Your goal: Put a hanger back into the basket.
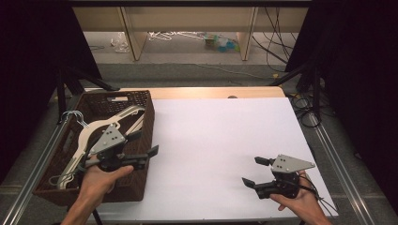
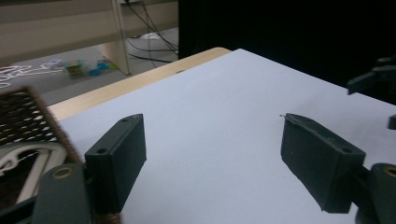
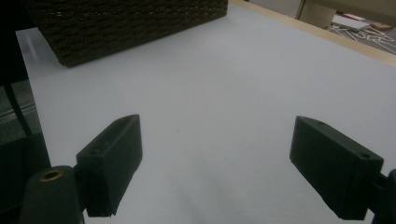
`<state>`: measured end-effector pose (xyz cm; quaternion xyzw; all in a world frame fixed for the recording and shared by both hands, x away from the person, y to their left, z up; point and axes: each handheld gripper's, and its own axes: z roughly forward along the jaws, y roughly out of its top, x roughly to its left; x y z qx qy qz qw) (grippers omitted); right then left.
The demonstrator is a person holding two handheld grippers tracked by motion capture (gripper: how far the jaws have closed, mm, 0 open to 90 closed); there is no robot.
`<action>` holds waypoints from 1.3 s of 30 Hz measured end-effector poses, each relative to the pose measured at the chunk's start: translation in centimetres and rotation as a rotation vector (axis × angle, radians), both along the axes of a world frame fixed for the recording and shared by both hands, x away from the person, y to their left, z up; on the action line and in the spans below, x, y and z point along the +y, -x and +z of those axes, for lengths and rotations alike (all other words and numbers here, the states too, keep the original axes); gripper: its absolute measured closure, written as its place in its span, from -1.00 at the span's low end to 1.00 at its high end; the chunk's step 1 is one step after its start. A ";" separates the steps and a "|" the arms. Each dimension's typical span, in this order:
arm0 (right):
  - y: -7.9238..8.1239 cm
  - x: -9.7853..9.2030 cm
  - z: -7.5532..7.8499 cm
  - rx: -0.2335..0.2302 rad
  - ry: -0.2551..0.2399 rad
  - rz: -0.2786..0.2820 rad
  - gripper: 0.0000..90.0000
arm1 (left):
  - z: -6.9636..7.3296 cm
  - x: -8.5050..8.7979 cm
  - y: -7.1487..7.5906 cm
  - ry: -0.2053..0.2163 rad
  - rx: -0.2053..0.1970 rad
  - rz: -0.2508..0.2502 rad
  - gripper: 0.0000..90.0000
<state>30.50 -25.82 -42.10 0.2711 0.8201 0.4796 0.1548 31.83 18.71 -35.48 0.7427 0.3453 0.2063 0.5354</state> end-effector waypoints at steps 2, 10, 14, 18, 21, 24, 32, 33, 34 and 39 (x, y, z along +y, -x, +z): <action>0.1 -0.1 0.0 -0.004 -0.004 -0.005 -0.60 | -0.1 -0.9 0.3 -0.011 -0.003 -0.020 -0.52; 0.4 -0.4 0.1 -0.026 -0.011 -0.019 -0.61 | -0.9 -3.4 1.0 -0.048 -0.009 -0.074 -0.53; 0.5 -0.4 0.2 -0.032 -0.018 -0.016 -0.60 | -1.5 -4.1 1.3 -0.021 -0.003 -0.077 -0.54; 0.6 -0.4 0.2 -0.039 -0.017 -0.010 -0.60 | -2.3 -4.9 1.7 -0.016 0.001 -0.089 -0.55; 0.9 -0.4 0.2 -0.036 -0.015 -0.020 -0.61 | -2.8 -5.3 1.9 -0.014 0.003 -0.101 -0.56; 0.9 -0.4 0.2 -0.043 -0.018 -0.015 -0.60 | -3.4 -5.5 2.1 -0.006 0.008 -0.104 -0.56; 1.1 -0.5 0.1 -0.033 -0.022 -0.021 -0.60 | -4.5 -5.8 2.2 0.003 0.020 -0.102 -0.58; 1.1 -0.6 0.1 -0.041 -0.020 -0.020 -0.60 | -4.6 -5.8 2.3 -0.001 0.019 -0.109 -0.58; 1.1 -0.6 0.1 -0.055 -0.021 -0.019 -0.60 | -4.7 -5.9 2.4 0.006 0.022 -0.108 -0.58; 1.3 -0.6 0.1 -0.036 -0.027 -0.014 -0.60 | -5.0 -6.4 2.8 -0.011 0.009 -0.126 -0.61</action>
